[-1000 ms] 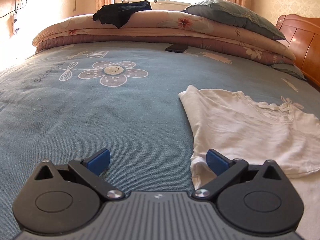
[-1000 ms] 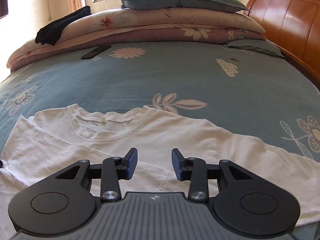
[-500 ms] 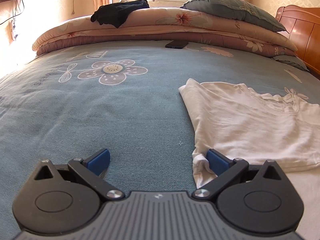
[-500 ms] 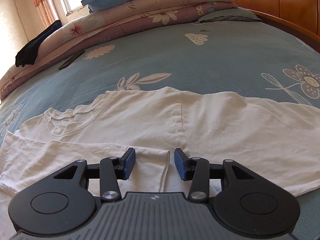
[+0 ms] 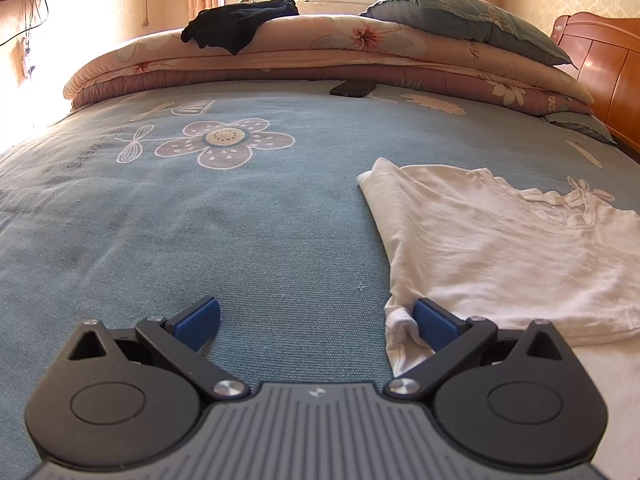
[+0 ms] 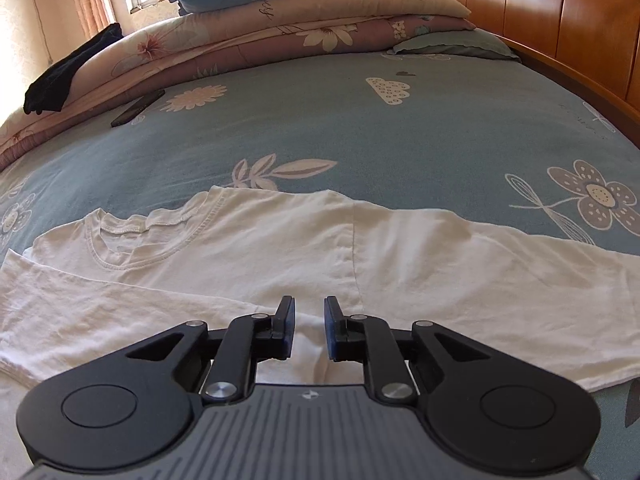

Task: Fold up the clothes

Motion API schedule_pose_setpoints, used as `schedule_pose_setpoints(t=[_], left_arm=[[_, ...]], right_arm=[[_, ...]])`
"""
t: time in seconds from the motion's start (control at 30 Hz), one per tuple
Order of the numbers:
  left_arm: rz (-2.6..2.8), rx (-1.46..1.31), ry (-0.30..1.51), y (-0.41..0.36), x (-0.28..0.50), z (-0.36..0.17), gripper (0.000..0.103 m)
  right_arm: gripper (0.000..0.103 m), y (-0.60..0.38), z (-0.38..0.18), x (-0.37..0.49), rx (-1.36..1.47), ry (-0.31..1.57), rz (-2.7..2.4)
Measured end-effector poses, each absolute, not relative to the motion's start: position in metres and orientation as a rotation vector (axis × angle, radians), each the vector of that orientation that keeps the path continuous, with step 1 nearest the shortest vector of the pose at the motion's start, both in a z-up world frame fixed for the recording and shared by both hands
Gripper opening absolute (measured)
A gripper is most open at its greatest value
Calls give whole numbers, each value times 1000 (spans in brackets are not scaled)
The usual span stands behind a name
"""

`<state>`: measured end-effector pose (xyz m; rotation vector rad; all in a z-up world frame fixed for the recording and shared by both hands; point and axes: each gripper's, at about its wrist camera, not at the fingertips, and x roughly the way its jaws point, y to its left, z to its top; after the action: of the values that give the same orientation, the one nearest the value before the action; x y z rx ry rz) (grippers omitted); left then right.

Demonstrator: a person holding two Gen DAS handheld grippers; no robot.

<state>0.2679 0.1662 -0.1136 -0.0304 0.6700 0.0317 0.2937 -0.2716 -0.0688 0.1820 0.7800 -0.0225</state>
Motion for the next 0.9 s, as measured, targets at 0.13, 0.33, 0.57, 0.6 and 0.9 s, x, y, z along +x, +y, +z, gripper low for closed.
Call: schedule_pose_setpoints(t=[0.13,0.33,0.57,0.6,0.9], left_arm=[[30,-34,672,165,268,-114,102],[24,-43,678,167,269,-113,102],[4,-79,678,176,268,-112,102],[2,-82,677,177,267,-111,102],[-9,-144,670,187,266,-108,102]], right_arm=[[39,-213,-39,328,169,724,241],[40,-78,-25,393,59,719,604],[56,21,-52,447,-53,802,794],[56,26,-57,452,-70,819,794],[45,-4,-63,435,78,824,815]])
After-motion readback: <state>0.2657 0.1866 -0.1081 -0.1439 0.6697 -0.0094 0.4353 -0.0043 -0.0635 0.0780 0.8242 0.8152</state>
